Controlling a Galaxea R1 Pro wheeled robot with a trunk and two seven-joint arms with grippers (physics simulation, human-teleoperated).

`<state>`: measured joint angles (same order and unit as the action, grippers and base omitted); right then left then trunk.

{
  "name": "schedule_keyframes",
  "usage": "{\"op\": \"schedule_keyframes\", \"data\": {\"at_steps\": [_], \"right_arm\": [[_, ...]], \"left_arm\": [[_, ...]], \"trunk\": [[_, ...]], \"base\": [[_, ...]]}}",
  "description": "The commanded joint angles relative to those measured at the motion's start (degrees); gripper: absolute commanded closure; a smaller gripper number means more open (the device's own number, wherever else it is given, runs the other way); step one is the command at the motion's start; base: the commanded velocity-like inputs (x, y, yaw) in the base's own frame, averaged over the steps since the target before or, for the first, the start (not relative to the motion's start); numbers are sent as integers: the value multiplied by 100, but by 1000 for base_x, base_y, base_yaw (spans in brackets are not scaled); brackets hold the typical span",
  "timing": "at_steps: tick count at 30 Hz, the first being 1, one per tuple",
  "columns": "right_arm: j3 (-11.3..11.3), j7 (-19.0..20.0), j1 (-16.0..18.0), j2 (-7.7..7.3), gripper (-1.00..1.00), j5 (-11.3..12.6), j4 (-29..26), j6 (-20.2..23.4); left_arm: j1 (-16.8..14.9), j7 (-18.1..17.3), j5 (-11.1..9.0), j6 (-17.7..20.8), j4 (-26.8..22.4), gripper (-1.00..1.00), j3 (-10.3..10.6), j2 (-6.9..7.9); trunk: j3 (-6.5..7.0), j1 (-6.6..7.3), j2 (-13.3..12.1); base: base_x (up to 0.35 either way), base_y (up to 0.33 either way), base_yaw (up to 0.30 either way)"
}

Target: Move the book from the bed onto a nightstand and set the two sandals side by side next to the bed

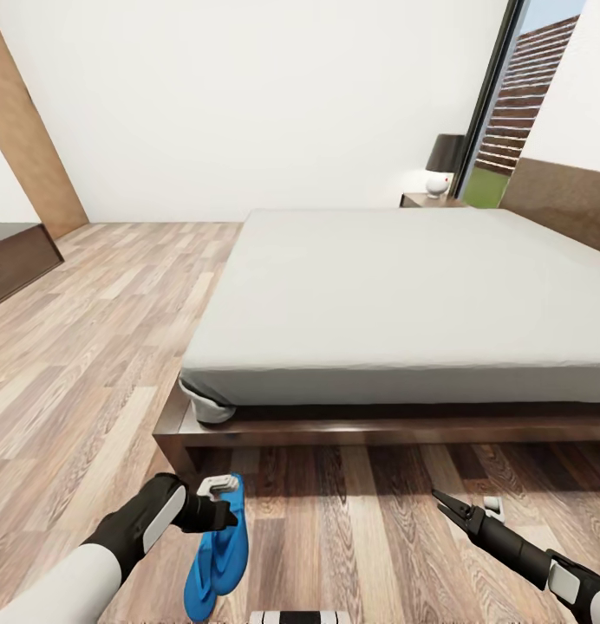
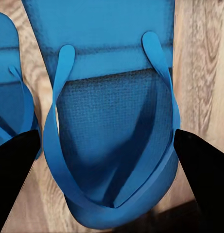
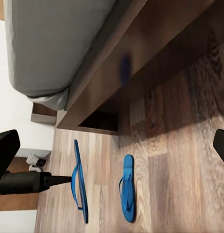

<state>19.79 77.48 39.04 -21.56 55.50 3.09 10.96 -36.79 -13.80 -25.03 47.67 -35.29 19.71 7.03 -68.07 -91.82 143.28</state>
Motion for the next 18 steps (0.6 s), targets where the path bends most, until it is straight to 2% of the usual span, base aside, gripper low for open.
{"op": "schedule_keyframes", "data": {"at_steps": [1,6,18], "right_arm": [[48,30,8,2,-100,57,16,60],[53,37,7,9,-100,51,16,58],[46,30,10,14,-100,55,16,62]], "left_arm": [[-4,-33,41,-52,-18,100,23,13],[-4,-35,71,-252,-37,100,20,33],[-12,-39,77,-312,-128,100,20,24]], "trunk": [[-28,-1,4],[-138,-14,11],[-404,-45,27]], "base": [[0,0,0],[0,0,0],[0,0,0]]}}
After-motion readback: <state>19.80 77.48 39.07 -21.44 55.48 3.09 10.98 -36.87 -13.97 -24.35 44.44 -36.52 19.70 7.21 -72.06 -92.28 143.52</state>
